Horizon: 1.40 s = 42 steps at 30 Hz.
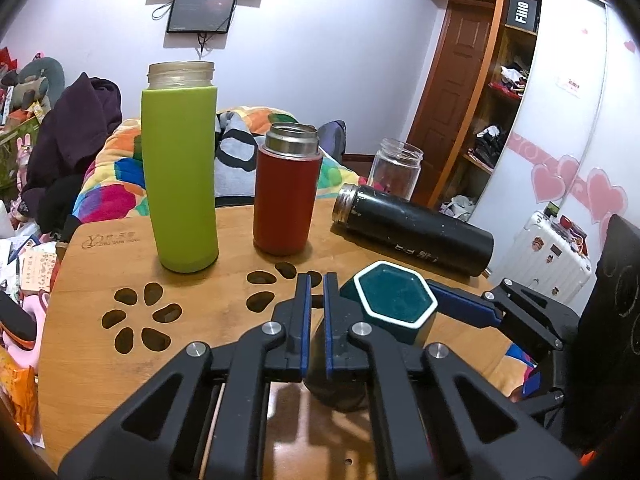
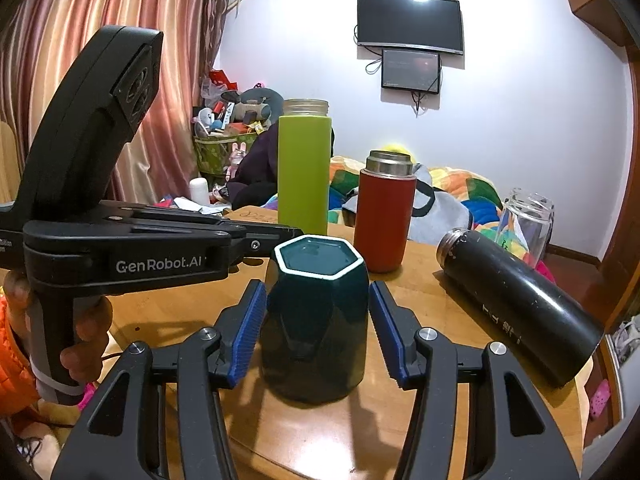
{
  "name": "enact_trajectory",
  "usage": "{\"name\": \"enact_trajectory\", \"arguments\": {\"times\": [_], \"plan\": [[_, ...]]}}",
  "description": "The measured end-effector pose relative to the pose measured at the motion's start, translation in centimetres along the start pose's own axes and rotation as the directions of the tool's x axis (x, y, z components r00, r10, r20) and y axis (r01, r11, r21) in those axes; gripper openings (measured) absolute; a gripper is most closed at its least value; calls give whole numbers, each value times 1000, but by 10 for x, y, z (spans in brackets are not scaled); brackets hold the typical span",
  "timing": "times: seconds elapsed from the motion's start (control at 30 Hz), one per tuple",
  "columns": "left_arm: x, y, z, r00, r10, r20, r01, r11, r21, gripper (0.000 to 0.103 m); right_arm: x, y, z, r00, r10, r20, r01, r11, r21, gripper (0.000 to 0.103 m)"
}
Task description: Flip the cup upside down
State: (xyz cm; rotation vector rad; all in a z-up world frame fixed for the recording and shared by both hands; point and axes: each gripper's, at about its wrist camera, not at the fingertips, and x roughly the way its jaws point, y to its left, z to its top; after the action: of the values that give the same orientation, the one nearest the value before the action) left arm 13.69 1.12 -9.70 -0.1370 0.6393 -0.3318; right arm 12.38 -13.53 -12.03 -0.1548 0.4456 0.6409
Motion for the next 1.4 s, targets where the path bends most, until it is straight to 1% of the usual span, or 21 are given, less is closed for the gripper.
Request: {"name": "enact_trajectory", "arguments": {"times": [0.1,0.23,0.3,0.37,0.4,0.43,0.5,0.53,0.57,0.6,0.63,0.7,0.73,0.77,0.8,0.87,0.9,1.03,1.23,1.4], "plan": [[-3,2,0,1000,3,6,-3,1000,-15,3,1,0,2,1000,4,-10,-4,1000,5,50],[-15,1,-1,998,48,32,-48,999,-4,6,-5,-3,3,999,25,-21,-25,1000,17,51],[-23,0,-1,997,57,46,-57,998,-7,10,-12,-4,4,1000,16,-22,-15,1000,20,55],[-34,-3,0,995,70,71,-70,998,-6,13,-20,-7,5,1000,-1,-16,1,999,33,63],[-41,-5,0,993,81,87,-81,997,-2,18,-24,-9,7,1000,-8,-12,8,999,40,65],[-45,-7,0,991,88,99,-88,996,-1,22,-30,-12,9,1000,-20,-2,20,998,53,70],[-56,-13,-1,986,104,133,-105,994,3,40,-42,-18,13,999,-40,19,39,996,76,76],[-63,-16,-1,982,111,155,-114,994,5,44,-48,-21,15,998,-53,30,50,995,87,79],[-69,-20,-1,977,120,176,-124,992,10,52,-52,-23,17,997,-63,39,59,994,96,82],[-74,-23,-1,973,128,190,-133,991,14,59,-58,-25,20,996,-73,49,68,992,106,83],[-80,-27,-1,968,140,206,-147,989,19,62,-63,-27,23,995,-82,59,75,990,116,84],[-87,-34,-1,961,160,228,-169,985,24,79,-74,-30,29,992,-102,78,91,987,135,86],[-91,-37,-1,956,170,240,-182,983,26,84,-80,-32,32,990,-113,87,100,984,144,89],[-94,-39,-2,951,180,251,-192,981,26,91,-84,-32,35,988,-122,95,106,983,152,92],[-97,-42,-2,946,189,264,-202,979,25,96,-87,-33,36,986,-130,103,112,981,159,95],[-105,-47,-4,936,203,289,-219,976,23,100,-96,-34,40,982,-147,122,124,977,175,103],[-108,-48,-4,932,208,296,-223,975,18,102,-99,-33,42,980,-151,131,126,975,180,103],[-117,-53,-6,927,208,313,-218,976,-4,103,-110,-31,48,972,-180,150,150,970,191,103],[-126,-63,-13,904,246,350,-259,966,-10,103,-116,-26,51,966,-209,154,180,966,183,103],[-132,-68,-16,898,245,367,-259,966,-9,103,-120,-23,50,963,-217,161,187,966,180,103]]}}
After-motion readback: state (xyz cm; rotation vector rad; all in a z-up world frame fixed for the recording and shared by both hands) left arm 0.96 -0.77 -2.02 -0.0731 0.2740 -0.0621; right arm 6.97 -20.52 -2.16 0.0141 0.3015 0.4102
